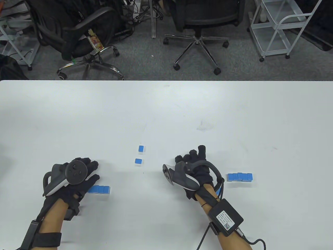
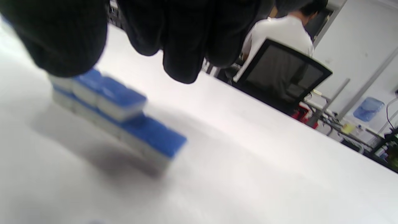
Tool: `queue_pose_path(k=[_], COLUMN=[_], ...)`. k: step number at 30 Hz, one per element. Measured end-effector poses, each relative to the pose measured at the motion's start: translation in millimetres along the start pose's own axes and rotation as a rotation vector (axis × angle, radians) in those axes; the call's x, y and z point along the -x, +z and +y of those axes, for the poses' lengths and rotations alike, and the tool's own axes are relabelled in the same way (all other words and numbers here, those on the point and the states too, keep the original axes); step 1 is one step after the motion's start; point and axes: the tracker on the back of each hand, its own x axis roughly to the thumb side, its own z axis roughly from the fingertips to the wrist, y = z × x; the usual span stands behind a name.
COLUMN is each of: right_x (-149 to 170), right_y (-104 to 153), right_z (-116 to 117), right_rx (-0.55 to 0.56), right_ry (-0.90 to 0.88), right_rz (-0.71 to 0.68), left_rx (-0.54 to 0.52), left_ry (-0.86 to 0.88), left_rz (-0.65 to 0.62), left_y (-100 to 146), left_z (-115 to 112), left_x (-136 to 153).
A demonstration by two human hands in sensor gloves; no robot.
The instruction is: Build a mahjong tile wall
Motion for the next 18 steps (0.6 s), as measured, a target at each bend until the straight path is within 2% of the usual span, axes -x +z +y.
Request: queue_pose_path(k=[3,7,8,13,16,18], right_x=[-25.7,-73.7,-94.8,-145.5,-159.6,-162.1], right_y=[1.1,-8.1,-14.4,-44.6,-59.8,-61.3], right_z=[-17.5,-28.7,-29.4,-22.3,-14.1,-12.0], right_rx=[0.081,0.062,0.050,0.029,-0.022,-0.008], right_ry=[0.024,0.086,0.133,0.301,0.344,0.350], right_rz=[-0.061,-0.166,-0.196,-0.180,-0.156,-0.145], left_rx=[-0.003,-0.006,-0.005,-0.009,-0.011,-0.013], left_ry=[-0.005,-0.006,-0.006,0.000,0.001,0.004], left_rz=[0.000,-0.005,-0.005,-0.009,-0.014,-0.016], left_y=[0.4,0.5,0.3,0.4,0.3,0.3], left_z=[0.5,0.7,0.7,1.7,2.2,2.7], left_x=[-0.3,-0.7,-0.6,-0.7,-0.9,-0.8])
